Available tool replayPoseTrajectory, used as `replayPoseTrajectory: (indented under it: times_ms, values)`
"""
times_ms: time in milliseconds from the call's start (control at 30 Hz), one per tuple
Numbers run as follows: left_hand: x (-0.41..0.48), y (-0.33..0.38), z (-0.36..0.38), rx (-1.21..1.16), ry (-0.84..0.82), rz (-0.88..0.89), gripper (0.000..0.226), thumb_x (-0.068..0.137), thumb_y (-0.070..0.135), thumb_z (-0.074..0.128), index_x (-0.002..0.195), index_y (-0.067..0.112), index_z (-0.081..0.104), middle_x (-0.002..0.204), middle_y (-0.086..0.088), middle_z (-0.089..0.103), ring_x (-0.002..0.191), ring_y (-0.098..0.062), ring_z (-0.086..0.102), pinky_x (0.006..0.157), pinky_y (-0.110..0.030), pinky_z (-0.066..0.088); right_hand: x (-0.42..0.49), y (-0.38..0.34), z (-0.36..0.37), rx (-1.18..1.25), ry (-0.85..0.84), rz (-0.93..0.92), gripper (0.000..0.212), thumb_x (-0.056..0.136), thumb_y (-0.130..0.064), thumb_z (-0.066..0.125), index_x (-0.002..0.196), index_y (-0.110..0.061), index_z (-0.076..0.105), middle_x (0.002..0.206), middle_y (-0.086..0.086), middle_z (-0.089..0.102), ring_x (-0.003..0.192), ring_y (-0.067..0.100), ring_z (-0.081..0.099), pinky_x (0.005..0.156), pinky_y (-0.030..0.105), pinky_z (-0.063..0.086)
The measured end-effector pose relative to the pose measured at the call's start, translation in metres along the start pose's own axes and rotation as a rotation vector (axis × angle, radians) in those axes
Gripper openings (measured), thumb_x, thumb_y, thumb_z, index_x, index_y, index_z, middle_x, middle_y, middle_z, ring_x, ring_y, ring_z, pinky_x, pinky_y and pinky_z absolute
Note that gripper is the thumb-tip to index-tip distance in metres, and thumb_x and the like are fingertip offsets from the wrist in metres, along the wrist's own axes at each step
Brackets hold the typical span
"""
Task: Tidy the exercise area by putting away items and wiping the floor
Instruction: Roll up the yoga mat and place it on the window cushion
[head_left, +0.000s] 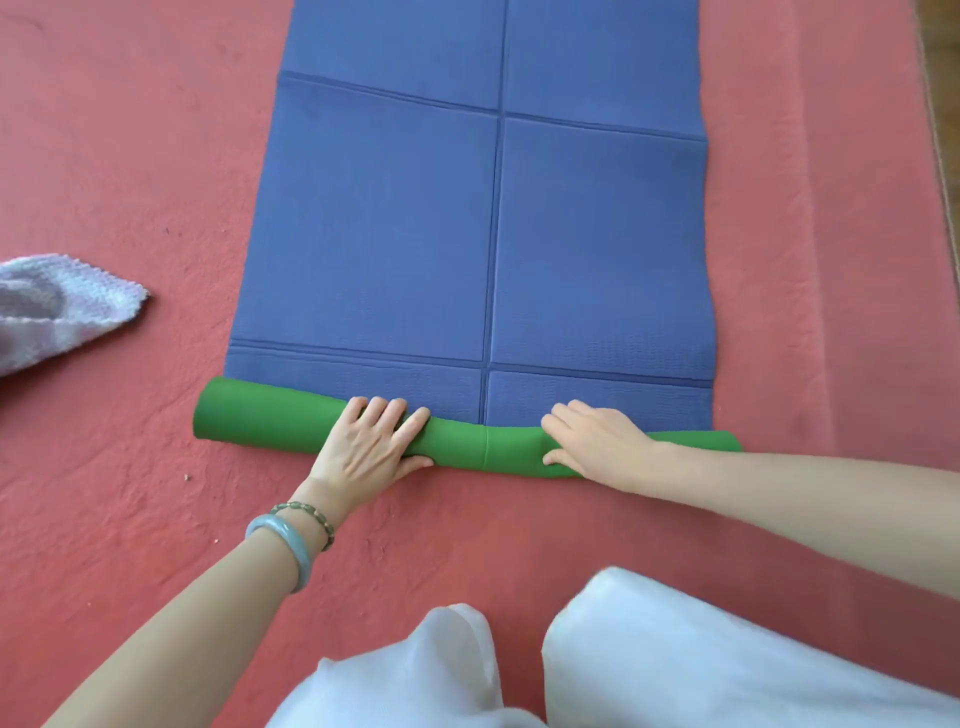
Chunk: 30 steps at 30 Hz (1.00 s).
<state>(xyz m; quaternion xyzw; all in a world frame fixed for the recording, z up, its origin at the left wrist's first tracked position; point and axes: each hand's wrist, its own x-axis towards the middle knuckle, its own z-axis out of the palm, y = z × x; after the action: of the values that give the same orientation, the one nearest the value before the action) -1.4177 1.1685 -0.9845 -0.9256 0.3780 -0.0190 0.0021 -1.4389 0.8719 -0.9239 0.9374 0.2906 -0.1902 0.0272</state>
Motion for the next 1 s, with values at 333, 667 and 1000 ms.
replayPoseTrajectory:
  times_ms: [333, 667, 1000]
  values:
    - [-0.001, 0.0, -0.006, -0.007, -0.059, -0.032, 0.056, 0.089, 0.061, 0.034, 0.111, 0.013, 0.053, 0.097, -0.01, 0.058, 0.073, -0.029, 0.053, 0.07, -0.041, 0.041, -0.039, -0.023, 0.037, -0.197, 0.267, 0.092, 0.074, 0.058, -0.048, 0.082, 0.108, 0.002, 0.059, 0.094, 0.016, 0.067, 0.081, 0.031, 0.065, 0.079, 0.043, 0.055]
    - [-0.01, 0.019, -0.004, 0.017, 0.123, -0.118, 0.057, 0.091, 0.048, 0.042, 0.121, 0.001, 0.056, 0.112, -0.014, 0.056, 0.104, -0.032, 0.049, 0.1, -0.046, 0.036, -0.029, -0.023, 0.052, 0.08, 0.251, 0.261, 0.086, 0.032, -0.037, 0.094, 0.107, -0.004, 0.068, 0.108, 0.012, 0.069, 0.1, 0.026, 0.066, 0.089, 0.043, 0.052]
    - [0.009, 0.005, 0.012, 0.164, 0.211, 0.074, 0.054, 0.088, 0.055, 0.045, 0.129, 0.021, 0.047, 0.111, -0.011, 0.054, 0.086, -0.03, 0.058, 0.08, -0.045, 0.046, -0.021, -0.002, 0.049, 0.252, 0.348, 0.242, 0.051, 0.073, -0.041, 0.06, 0.107, -0.003, 0.068, 0.107, 0.009, 0.069, 0.096, 0.026, 0.066, 0.087, 0.035, 0.038]
